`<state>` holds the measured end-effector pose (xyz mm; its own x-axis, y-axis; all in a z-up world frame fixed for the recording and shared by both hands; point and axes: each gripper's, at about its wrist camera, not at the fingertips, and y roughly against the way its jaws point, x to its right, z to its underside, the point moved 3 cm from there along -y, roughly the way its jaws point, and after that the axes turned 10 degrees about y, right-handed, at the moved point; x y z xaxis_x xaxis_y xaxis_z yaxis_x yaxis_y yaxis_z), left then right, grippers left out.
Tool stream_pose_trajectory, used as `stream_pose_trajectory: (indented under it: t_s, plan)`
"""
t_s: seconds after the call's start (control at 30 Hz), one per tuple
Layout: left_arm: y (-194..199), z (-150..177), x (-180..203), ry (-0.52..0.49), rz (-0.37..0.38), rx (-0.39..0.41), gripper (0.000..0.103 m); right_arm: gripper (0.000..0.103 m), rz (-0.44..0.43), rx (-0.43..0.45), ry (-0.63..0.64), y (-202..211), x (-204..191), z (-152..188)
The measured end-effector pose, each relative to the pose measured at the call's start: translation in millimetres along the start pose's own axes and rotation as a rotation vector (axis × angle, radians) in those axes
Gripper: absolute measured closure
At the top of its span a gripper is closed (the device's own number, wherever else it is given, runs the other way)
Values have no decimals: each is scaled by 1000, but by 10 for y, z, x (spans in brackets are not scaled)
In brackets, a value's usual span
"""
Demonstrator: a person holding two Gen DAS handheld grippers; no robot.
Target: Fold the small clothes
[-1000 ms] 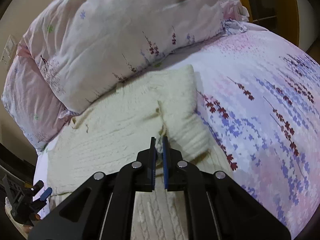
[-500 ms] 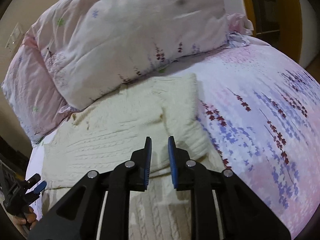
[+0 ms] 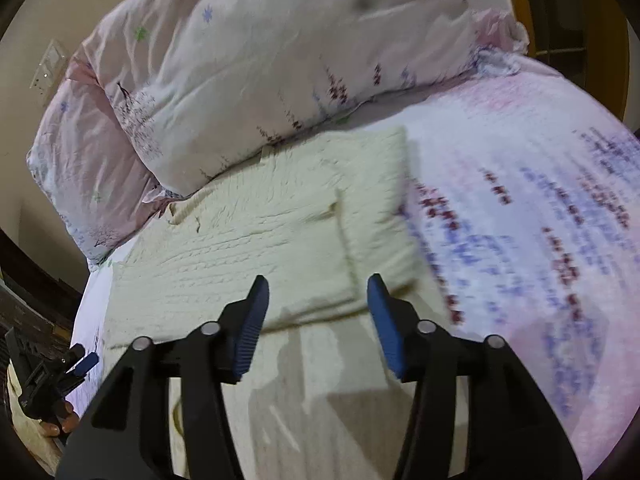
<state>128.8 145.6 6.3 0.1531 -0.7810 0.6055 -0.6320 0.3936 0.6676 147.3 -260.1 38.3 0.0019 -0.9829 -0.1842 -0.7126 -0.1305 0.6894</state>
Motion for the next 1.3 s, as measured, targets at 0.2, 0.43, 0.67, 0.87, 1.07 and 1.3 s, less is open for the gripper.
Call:
stream_pose_trajectory:
  t_s: [0.2,0.43,0.67,0.87,1.07,1.3]
  plan:
    - [416,249,-293,43,6,-3,31,48,-51,-47,-46,310,344,271]
    - [605,653,-376,69,47,-41,33,57,-100,-127,-87,503,566,704]
    - [656,989,-239,43,115,-86,42,64,-159,-167,-102,670,590,1019]
    - [720,1275,-193,38,186,-102,48,72,-270,-200,-123,837,583,1284]
    - [849,1488,-191,54,227,-110,49,80,-320,-230,-104,983,534,1499]
    - [653,1711,-202,88,223,-207,56,80,-338,-249,-48,1036,432,1574]
